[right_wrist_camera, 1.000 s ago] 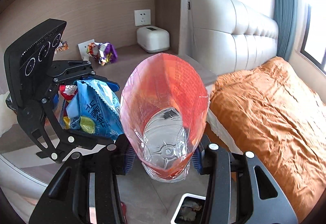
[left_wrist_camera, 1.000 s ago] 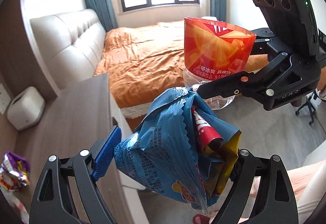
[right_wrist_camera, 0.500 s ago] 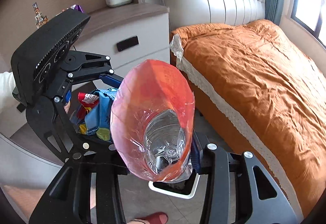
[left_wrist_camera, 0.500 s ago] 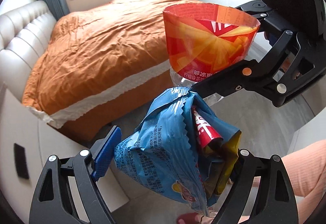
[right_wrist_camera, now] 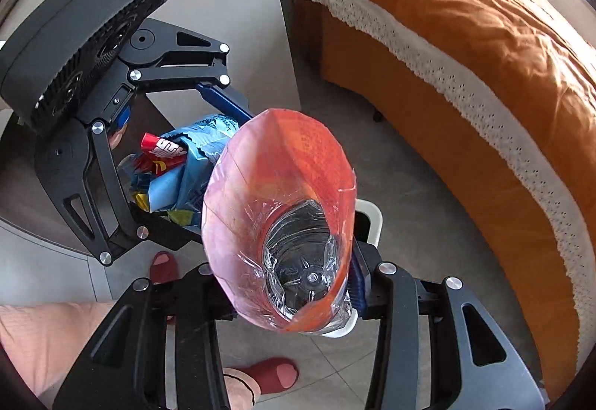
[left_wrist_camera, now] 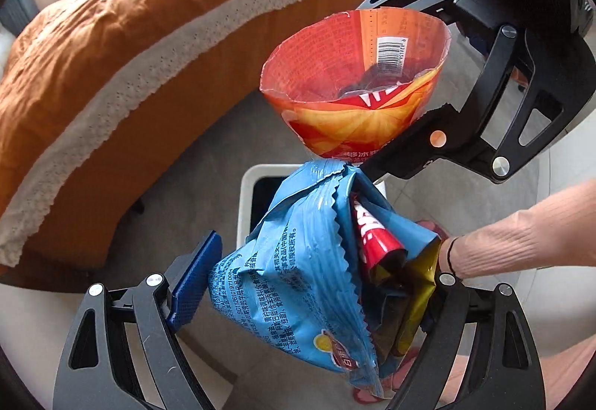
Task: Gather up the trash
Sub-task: 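Carry the chip bag and bottle over the white bin and open both tools, then move both open tools back to the desk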
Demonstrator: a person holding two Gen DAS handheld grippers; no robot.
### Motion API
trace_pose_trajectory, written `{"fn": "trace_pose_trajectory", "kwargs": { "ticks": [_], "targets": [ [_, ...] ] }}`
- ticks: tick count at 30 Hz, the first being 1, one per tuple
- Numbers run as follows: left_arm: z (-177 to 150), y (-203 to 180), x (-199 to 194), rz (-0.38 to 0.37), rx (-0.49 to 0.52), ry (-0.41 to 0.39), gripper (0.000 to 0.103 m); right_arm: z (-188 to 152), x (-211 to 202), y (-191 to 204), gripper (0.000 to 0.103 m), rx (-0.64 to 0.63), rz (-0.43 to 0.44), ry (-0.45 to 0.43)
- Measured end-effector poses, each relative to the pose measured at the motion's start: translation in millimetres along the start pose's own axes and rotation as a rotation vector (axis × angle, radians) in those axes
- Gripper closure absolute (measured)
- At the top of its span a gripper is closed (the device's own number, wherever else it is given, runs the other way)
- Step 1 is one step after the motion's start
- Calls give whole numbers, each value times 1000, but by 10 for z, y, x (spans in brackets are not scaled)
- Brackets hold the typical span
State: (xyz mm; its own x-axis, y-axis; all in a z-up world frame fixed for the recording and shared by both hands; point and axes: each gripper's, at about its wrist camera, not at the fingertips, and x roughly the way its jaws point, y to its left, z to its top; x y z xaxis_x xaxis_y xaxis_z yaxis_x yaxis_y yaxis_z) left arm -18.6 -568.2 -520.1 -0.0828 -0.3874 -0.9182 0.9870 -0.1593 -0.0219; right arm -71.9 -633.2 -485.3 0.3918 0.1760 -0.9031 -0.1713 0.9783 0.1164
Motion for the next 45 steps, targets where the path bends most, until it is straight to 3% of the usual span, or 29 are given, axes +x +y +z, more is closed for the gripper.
{"fn": "trace_pose_trajectory", "kwargs": {
  "ticks": [1, 2, 3, 8, 11, 19, 25, 45],
  "targets": [
    [-38, 10, 116, -9, -3, -9, 13, -66, 129, -34, 52, -1, 6, 2],
    [-85, 20, 253, -25, -6, -13, 9, -116, 229, -58, 23, -9, 2, 1],
    [-123, 31, 346, -36, -6, -5, 4, -195, 327, -84, 4, -21, -12, -18],
    [-338, -29, 804, -16, 53, 16, 4, -422, 745, -138, 5, -47, -6, 49],
    [-348, 15, 872, -22, 52, 16, 4, -524, 834, -89, 5, -77, 0, 64],
    [-360, 48, 491, 12, 4, -9, 4, -448, 678, 28, 5, -97, -2, 70],
    [-216, 101, 29, 49, -14, -36, 4, -181, 260, 162, 5, -98, -21, 30],
    [-163, 136, -2239, 229, -68, -136, 4, 961, -1543, 1055, 5, -190, -65, -167]
  ]
}}
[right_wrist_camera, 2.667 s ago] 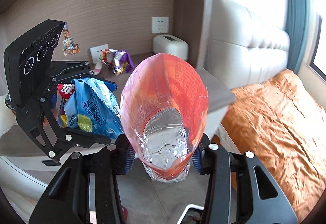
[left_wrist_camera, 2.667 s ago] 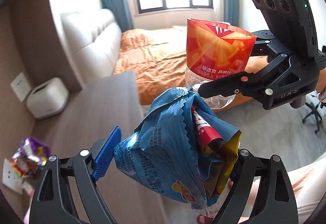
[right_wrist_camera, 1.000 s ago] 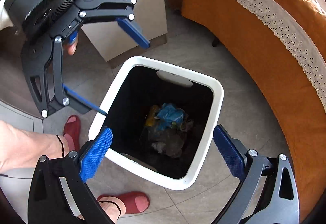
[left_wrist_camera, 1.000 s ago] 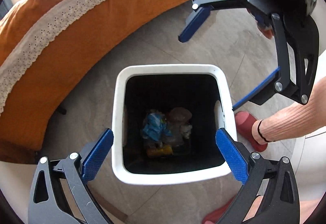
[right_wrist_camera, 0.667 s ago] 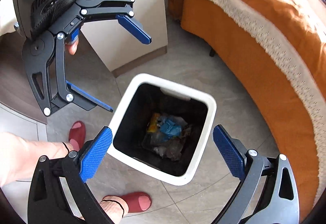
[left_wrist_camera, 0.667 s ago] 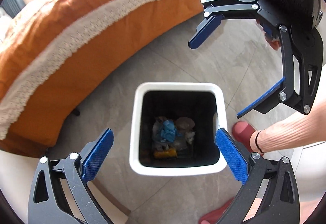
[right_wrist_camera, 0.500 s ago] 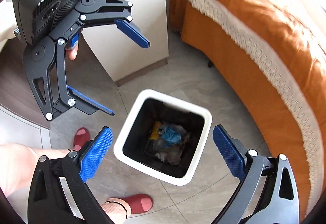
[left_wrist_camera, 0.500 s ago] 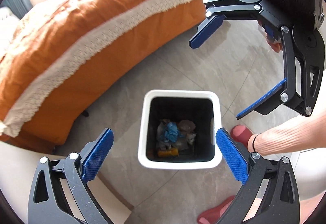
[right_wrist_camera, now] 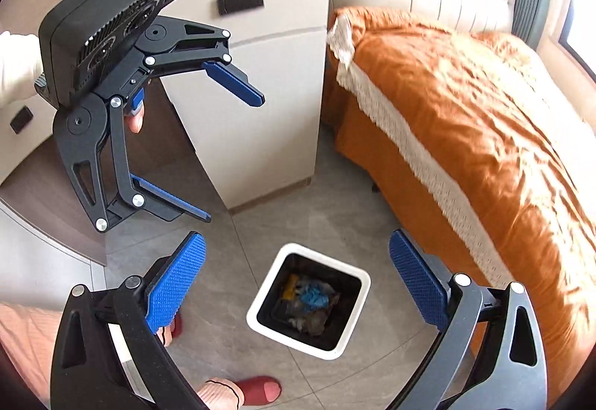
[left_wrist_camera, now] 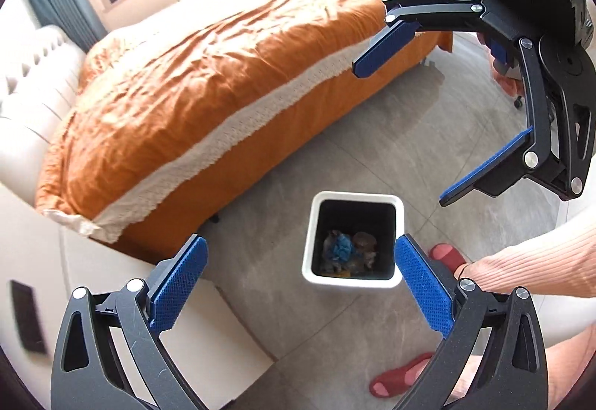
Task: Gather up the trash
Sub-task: 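Move both open tools back to the desk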
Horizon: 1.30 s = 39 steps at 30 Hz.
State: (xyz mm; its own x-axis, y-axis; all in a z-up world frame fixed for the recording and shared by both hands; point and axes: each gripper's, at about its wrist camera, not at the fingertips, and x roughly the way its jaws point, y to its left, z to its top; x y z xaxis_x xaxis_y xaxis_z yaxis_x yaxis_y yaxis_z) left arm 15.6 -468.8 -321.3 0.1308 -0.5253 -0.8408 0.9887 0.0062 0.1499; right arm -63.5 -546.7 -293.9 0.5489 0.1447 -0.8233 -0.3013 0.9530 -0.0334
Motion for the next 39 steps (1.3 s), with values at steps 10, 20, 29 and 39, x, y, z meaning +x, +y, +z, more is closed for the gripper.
{"fn": "trace_pose_trajectory", "kwargs": {
  "ticks": [10, 20, 29, 39],
  "targets": [
    [-52, 256, -1113, 107, -59, -60, 4, 781, -584, 407, 5, -51, 11, -112],
    [-348, 578, -2161, 254, -196, -123, 4, 1690, -914, 903, 5, -71, 77, -231],
    [-1055, 1045, -3088, 399, -427, -163, 4, 2476, -845, 1662, 4, -137, 140, -290],
    [-1703, 1420, -3791, 548, -587, -190, 4, 3081, -625, 2241, 5, -201, 180, -326]
  ]
}}
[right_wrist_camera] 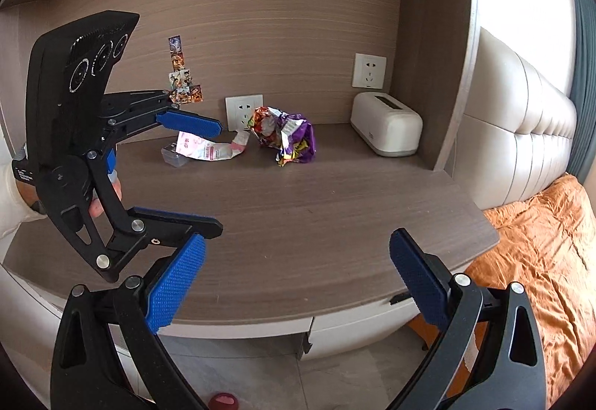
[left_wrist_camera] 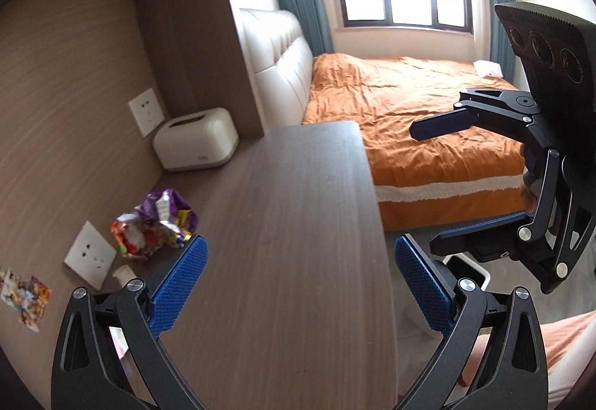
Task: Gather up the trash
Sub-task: 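Move both open tools back to the desk, then grasp the white lotion tube with the left tool while the right tool grasps the purple wrapper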
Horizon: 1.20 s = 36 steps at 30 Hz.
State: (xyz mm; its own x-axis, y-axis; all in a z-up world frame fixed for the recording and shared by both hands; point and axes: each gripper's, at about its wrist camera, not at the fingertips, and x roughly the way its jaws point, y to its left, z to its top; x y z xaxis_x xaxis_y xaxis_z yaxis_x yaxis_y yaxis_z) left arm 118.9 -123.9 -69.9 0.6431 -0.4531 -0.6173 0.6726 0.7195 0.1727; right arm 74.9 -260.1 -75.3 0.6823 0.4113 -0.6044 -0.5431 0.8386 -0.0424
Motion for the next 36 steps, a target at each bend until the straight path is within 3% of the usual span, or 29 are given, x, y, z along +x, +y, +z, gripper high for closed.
{"fn": "trace_pose_trajectory", "kwargs": {
  "ticks": [11, 18, 34, 36],
  "targets": [
    [-268, 768, 203, 157, -108, 88, 4, 460, 844, -68, 5, -46, 129, -12],
    [-401, 1348, 610, 222, -179, 168, 4, 798, 1573, -133, 5, -90, 206, 2],
    [-729, 1993, 1394, 249, -348, 270, 5, 1016, 2825, -281, 5, -113, 258, 108],
    [-783, 2037, 1472, 222, -381, 285, 12, 1014, 2917, -287, 5, -114, 258, 131]
  ]
}}
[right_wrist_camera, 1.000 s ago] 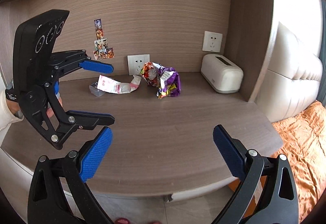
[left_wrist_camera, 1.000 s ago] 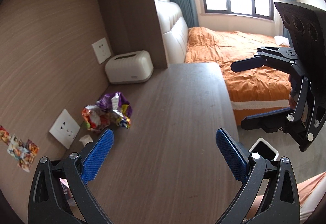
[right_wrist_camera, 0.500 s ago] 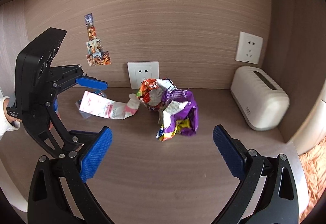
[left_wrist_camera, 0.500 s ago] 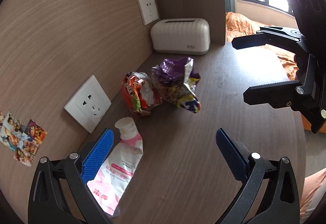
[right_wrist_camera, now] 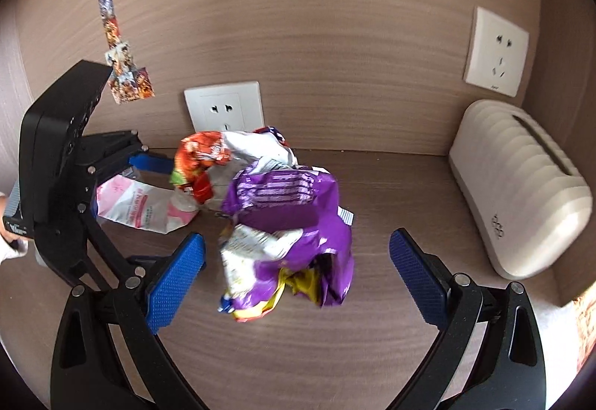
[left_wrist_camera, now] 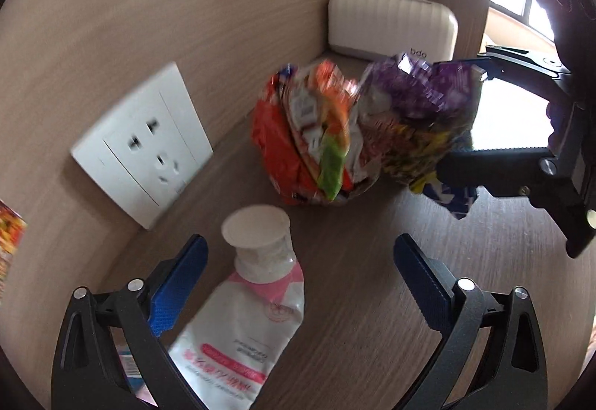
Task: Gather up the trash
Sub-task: 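Grasp the white lotion tube with the left tool while the right tool grasps the purple wrapper, then carry the lotion tube and purple wrapper to the white bin and open both tools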
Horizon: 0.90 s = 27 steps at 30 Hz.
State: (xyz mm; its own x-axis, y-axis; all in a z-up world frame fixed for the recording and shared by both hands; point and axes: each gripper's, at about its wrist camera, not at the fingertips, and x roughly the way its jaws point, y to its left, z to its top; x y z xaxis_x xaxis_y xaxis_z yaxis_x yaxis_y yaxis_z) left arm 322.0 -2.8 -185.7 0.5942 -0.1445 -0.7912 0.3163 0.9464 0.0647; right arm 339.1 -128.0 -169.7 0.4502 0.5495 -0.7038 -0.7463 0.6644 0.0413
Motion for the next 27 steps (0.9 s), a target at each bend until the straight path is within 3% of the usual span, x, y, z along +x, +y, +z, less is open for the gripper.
{"fn": "trace_pose_trajectory", "kwargs": {
  "ticks": [3, 4, 5, 6, 7, 14, 27],
  "targets": [
    [-5, 52, 17, -43, -39, 6, 32, -20, 54, -26, 6, 18, 25, 11],
    [-6, 61, 17, -43, -42, 3, 38, -26, 72, -34, 11, 27, 45, 20],
    [-6, 67, 14, -43, -41, -3, 43, -31, 84, -40, 32, 35, 58, 27],
    [-7, 67, 5, -48, -39, -11, 59, -36, 87, -40, 42, 40, 51, 32],
    [-5, 70, 2, -46, -38, -17, 73, -42, 73, -42, 42, 45, 50, 29],
    [-46, 22, -144, -54, -24, -17, 73, -110, -238, -5, 43, 48, 37, 0],
    [-99, -278, -1096, -82, 92, -132, 73, -246, -983, 407, 43, 23, -15, -76]
  ]
}}
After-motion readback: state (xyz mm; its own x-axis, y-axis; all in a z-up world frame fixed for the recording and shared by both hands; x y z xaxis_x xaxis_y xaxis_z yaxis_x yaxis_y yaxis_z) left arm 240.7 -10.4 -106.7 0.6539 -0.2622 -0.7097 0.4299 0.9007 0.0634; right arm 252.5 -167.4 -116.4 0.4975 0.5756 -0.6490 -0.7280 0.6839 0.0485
